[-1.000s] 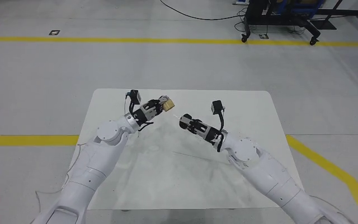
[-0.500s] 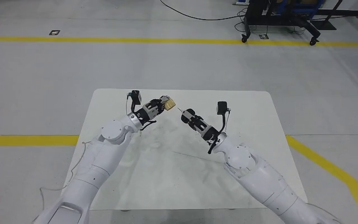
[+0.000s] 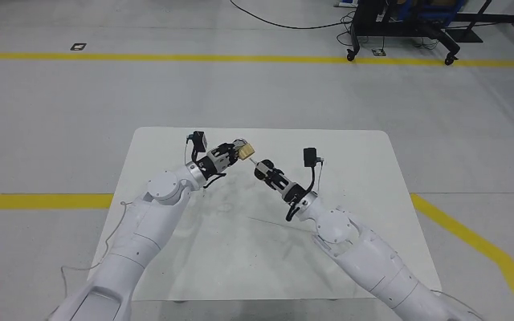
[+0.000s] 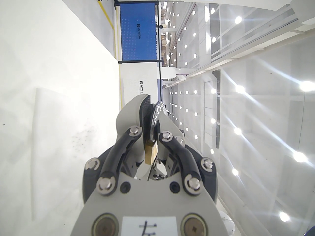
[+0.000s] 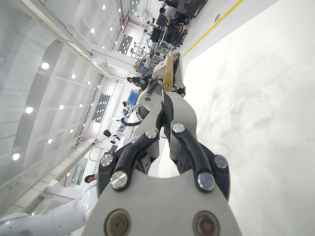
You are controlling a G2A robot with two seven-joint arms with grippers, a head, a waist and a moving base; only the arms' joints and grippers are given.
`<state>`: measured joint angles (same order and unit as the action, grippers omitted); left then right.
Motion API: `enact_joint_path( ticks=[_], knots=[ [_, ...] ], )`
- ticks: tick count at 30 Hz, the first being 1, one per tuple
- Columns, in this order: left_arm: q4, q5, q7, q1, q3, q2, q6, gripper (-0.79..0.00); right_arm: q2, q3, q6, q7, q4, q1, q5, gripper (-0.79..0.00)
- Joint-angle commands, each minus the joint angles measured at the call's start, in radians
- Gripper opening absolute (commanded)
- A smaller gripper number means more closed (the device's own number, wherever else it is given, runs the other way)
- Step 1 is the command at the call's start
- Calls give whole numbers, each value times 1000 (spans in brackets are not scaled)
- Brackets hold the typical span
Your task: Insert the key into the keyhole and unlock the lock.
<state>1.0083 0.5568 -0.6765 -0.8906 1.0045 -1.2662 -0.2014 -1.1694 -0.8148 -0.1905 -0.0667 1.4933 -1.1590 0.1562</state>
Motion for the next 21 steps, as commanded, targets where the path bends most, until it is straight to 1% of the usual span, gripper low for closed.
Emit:
enact_joint_path(
  ticks=[1, 12, 21],
  knots=[
    [-2, 0, -4, 1, 1, -2, -2, -785, -5, 1, 0, -3, -8, 3, 5, -785],
    [1, -7, -13, -1, 0, -12, -1, -785, -32, -12, -2, -5, -44, 14, 25, -785],
    [3, -4, -3, -7, 16, -17, 3, -785, -40, -45, -12, 15, -30, -12, 3, -785]
  ],
)
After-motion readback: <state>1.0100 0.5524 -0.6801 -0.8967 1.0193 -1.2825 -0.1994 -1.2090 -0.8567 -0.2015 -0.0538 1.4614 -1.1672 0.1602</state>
